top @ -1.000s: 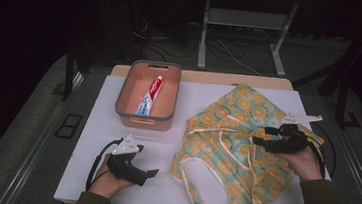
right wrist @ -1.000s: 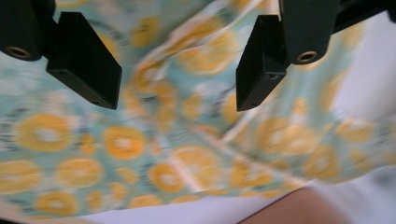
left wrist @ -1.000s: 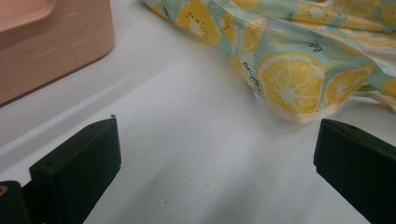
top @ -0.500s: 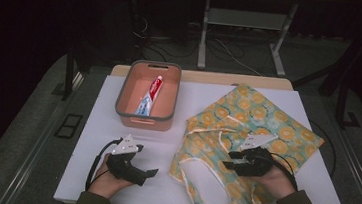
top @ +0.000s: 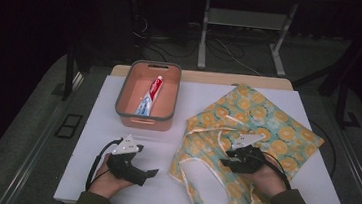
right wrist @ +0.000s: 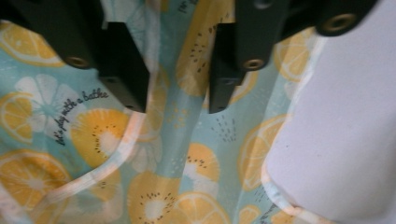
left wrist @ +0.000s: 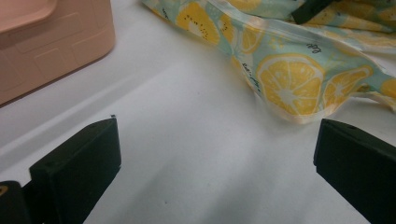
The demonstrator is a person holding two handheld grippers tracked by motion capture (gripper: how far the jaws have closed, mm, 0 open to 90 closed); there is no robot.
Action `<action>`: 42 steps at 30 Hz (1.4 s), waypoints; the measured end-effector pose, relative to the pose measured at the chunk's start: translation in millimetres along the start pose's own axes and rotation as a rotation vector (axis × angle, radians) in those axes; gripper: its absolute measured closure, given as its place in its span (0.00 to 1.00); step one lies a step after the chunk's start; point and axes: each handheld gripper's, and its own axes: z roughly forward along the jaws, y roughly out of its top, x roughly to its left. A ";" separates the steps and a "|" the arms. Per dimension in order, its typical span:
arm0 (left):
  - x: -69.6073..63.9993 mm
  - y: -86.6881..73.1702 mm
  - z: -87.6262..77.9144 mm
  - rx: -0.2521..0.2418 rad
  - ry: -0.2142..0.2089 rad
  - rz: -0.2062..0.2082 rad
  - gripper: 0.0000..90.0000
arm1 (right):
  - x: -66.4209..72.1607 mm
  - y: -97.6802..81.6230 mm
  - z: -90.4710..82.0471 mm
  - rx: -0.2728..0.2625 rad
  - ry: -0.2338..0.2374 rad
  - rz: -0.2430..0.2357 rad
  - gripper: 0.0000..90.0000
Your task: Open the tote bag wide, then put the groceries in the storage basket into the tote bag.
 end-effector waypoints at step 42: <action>8.5 14.5 -18.0 -0.087 -0.026 -0.015 0.00 | -58.0 21.2 -61.4 -0.282 0.006 0.126 0.99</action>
